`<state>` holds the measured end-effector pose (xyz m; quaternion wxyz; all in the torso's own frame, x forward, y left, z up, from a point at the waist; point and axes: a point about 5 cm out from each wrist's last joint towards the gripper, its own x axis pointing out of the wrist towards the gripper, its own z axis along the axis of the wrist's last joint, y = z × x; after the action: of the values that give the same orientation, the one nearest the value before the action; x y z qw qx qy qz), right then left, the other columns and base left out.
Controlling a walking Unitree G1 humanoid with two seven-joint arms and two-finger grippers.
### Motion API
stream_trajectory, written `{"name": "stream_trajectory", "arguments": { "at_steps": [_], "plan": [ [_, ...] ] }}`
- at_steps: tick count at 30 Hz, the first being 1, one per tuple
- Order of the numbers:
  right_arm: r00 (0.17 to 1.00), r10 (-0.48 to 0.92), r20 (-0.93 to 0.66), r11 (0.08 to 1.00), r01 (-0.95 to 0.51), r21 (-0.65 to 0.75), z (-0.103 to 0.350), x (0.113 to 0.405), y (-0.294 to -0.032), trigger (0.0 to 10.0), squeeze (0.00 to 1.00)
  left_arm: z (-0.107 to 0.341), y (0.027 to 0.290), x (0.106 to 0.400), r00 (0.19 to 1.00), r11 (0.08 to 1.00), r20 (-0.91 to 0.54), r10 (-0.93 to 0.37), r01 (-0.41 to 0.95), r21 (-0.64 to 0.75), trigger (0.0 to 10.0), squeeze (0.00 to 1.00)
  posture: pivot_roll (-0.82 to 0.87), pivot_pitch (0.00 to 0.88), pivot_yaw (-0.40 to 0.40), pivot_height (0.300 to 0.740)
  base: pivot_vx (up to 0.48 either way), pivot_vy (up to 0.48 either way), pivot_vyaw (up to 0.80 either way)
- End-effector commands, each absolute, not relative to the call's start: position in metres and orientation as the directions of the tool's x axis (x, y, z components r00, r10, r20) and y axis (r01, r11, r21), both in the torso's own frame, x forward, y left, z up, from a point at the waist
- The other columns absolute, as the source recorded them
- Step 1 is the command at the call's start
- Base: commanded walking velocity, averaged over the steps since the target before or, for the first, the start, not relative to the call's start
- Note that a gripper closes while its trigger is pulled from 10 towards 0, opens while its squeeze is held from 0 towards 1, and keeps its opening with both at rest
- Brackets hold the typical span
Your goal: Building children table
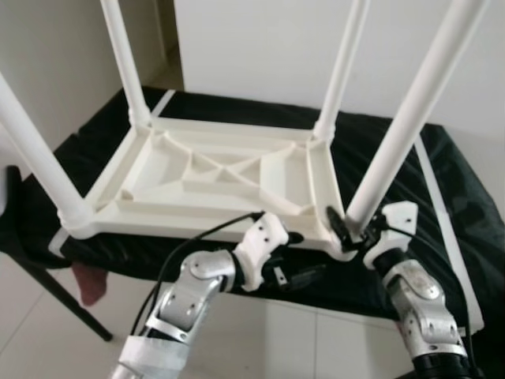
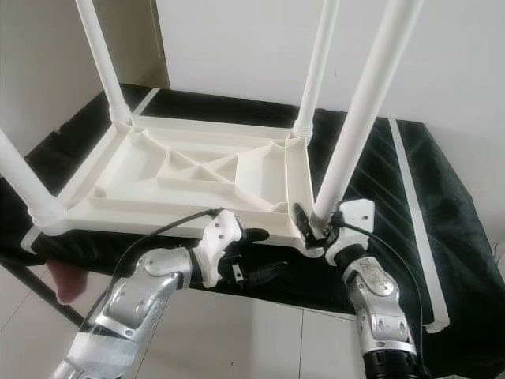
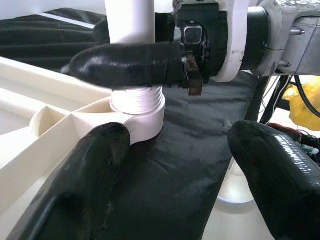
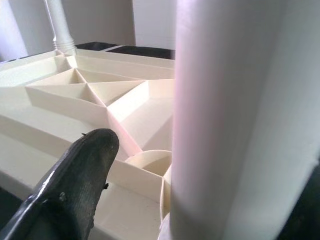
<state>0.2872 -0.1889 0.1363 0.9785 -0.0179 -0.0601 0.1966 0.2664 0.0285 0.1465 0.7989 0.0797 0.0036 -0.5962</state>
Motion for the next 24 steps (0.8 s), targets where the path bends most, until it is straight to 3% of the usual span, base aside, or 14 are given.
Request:
{"name": "stream_trajectory", "arguments": {
  "at_steps": [1,3,4,6,7,8,9,20,21,24],
  "plan": [
    [0.912,0.397,0.103,0.917,-0.391,-0.075,0.136,0.289,-0.193,10.0,0.0,0.143,0.028,0.262,0.234,0.219,-0.125,-0.964,0.968,0.12,10.0,0.0,0.03,0.0,-0.046,0.74,0.0,0.0,0.0],
    [0.905,0.415,0.096,0.909,-0.408,-0.082,0.136,0.289,-0.195,10.0,0.0,0.142,0.026,0.261,0.234,0.218,-0.13,-0.964,0.968,0.124,10.0,0.0,0.03,0.0,-0.046,0.74,0.0,0.0,0.0],
    [0.891,0.447,0.08,0.893,-0.439,-0.098,0.136,0.29,-0.199,4.8,0.0,0.14,0.024,0.259,0.225,0.207,-0.135,-0.965,0.969,0.133,10.0,0.0,0.02,0.0,-0.043,0.74,0.0,0.0,0.0],
    [0.887,0.456,0.073,0.888,-0.447,-0.11,0.136,0.29,-0.201,4.8,0.0,0.14,0.023,0.258,0.218,0.199,-0.136,-0.966,0.97,0.136,10.0,0.0,0.02,0.0,-0.043,0.74,0.0,0.0,0.0],
    [0.886,0.459,0.066,0.885,-0.449,-0.119,0.136,0.29,-0.202,3.6,0.0,0.14,0.022,0.258,0.215,0.197,-0.134,-0.967,0.971,0.137,10.0,0.0,0.02,0.0,-0.042,0.74,0.0,0.0,0.0],
    [0.886,0.459,0.066,0.885,-0.449,-0.119,0.136,0.29,-0.202,3.6,0.0,0.14,0.022,0.258,0.215,0.197,-0.134,-0.967,0.971,0.137,10.0,0.0,0.02,0.0,-0.042,0.74,0.0,0.0,0.0],
    [0.886,0.46,0.058,0.884,-0.45,-0.123,0.136,0.29,-0.204,0.0,0.0,0.141,0.021,0.258,0.218,0.201,-0.133,-0.967,0.97,0.134,10.0,0.0,0.02,0.0,-0.043,0.74,0.0,0.0,0.0],
    [0.907,0.42,0.028,0.906,-0.417,-0.072,0.123,0.286,-0.209,0.0,0.0,0.147,0.022,0.265,0.27,0.256,-0.109,-0.957,0.959,0.123,10.0,0.0,0.01,0.0,-0.042,0.74,0.0,0.0,0.0],
    [0.917,0.399,0.016,0.916,-0.398,-0.059,0.121,0.286,-0.208,10.0,0.0,0.147,0.022,0.266,0.271,0.258,-0.106,-0.957,0.958,0.125,10.0,0.0,0.01,0.0,-0.04,0.74,0.0,0.0,0.0],
    [0.937,0.349,0.01,0.936,-0.348,-0.049,0.118,0.286,-0.208,10.0,0.0,0.147,0.022,0.268,0.284,0.273,-0.093,-0.954,0.955,0.117,10.0,0.0,0.01,0.0,-0.039,0.74,0.0,0.0,0.0]
  ]
}}
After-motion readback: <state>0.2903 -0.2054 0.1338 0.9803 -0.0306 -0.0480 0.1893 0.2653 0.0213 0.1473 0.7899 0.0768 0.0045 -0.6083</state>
